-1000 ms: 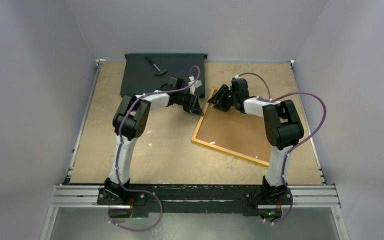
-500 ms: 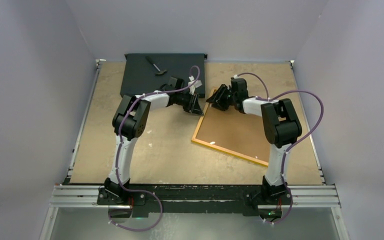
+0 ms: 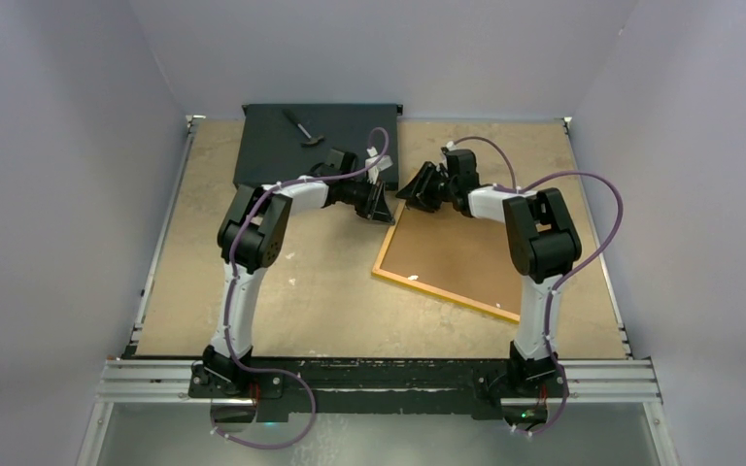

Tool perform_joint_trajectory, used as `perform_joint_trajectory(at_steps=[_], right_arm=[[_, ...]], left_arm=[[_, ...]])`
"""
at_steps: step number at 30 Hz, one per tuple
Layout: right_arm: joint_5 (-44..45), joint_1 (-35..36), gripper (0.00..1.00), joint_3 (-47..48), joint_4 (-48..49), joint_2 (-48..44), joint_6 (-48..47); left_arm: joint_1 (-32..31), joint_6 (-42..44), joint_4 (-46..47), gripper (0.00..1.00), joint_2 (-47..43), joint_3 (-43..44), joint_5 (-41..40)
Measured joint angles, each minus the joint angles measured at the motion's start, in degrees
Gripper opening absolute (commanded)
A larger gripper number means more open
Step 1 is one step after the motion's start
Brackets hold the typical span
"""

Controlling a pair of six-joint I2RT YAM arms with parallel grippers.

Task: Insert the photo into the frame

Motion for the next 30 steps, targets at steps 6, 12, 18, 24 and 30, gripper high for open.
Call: perform_joint_trajectory(at_steps=[6,12,18,24,30], right_arm=[[-0.61,0.17,0.47,0.11,-0.17,0.0,-1.68],[-0.85,0.37,0.57,2.43,-5.51,-0.52,-6.14],[7.82,1.92,0.7,0.09,-15.5,-12.2,-16.85],[14.05,9.33,0.71,-8.07,-22.03,-30.16,-26.84],[16.96,20.83,0.66,-13.7,-27.43,-30.16,-31.28]], left_arm=[[0.0,0.2,-0.04,0.14,-0.15,-0.07,-0.07],[-0.02,1.42,-1.03,0.19,-0.59,-0.07,-0.24],[0.68,4.68,-7.04,0.61,-3.98,-1.01,-1.36],[3.78,11.21,-16.22,0.87,-13.51,-0.96,-4.52],[9.99,17.31,-28.85,0.92,-23.08,2.25,-10.14]])
